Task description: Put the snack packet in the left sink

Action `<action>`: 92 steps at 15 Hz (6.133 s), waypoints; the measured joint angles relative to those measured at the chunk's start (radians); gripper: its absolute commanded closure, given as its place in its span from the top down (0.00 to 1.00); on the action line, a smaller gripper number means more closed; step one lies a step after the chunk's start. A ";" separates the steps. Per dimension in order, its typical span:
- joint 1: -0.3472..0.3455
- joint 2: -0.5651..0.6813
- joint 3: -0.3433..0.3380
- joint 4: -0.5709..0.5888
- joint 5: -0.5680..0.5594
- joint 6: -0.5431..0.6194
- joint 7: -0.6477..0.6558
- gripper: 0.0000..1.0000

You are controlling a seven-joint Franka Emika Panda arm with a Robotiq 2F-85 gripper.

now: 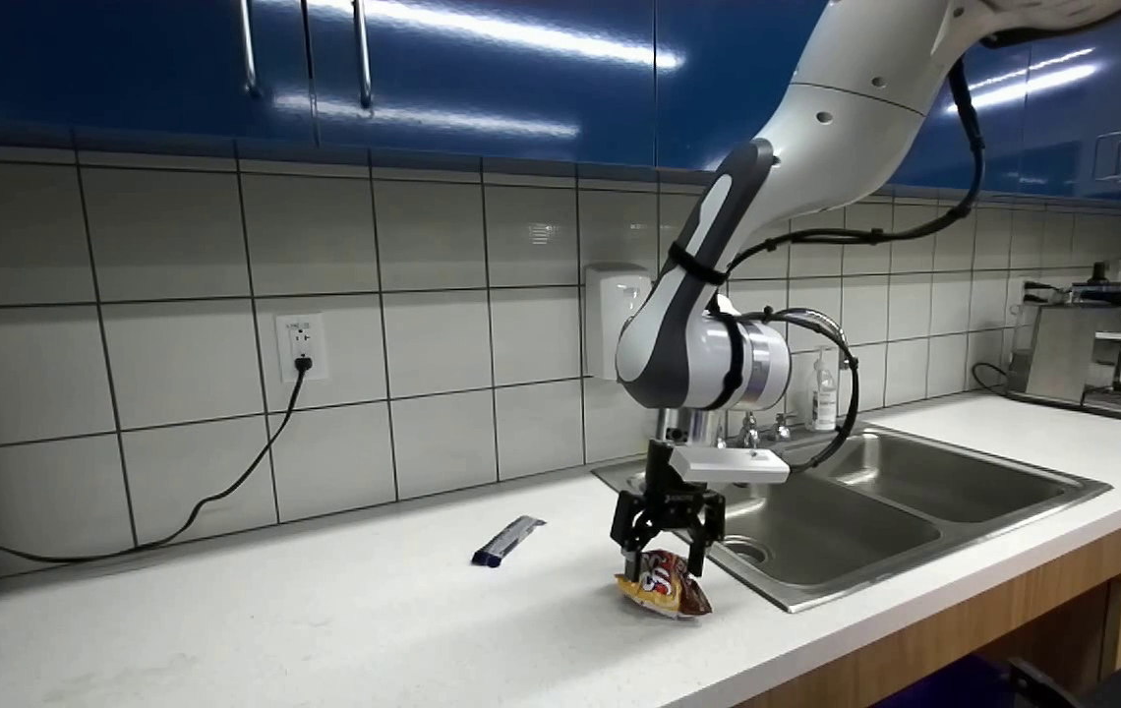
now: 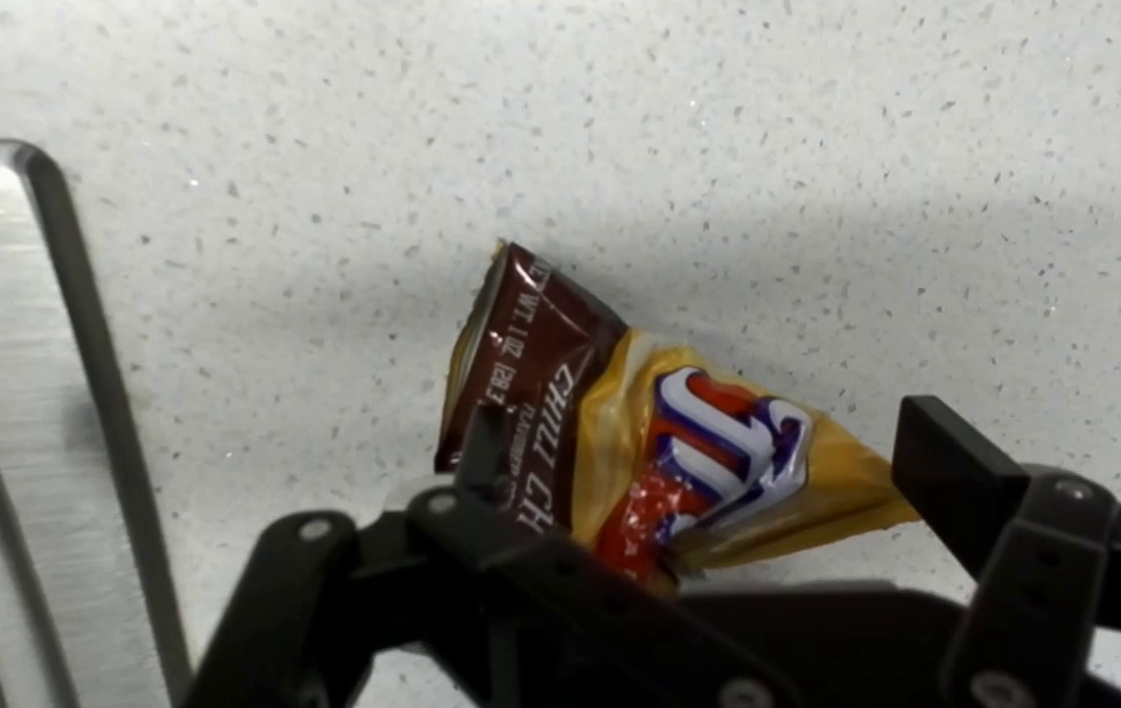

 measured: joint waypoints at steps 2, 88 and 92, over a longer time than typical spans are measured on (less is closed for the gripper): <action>-0.001 0.011 0.000 0.011 0.000 0.000 0.000 1.00; -0.219 -0.109 -0.184 -0.003 0.183 0.088 0.000 0.02; -0.219 -0.109 -0.184 -0.003 0.183 0.088 0.000 0.02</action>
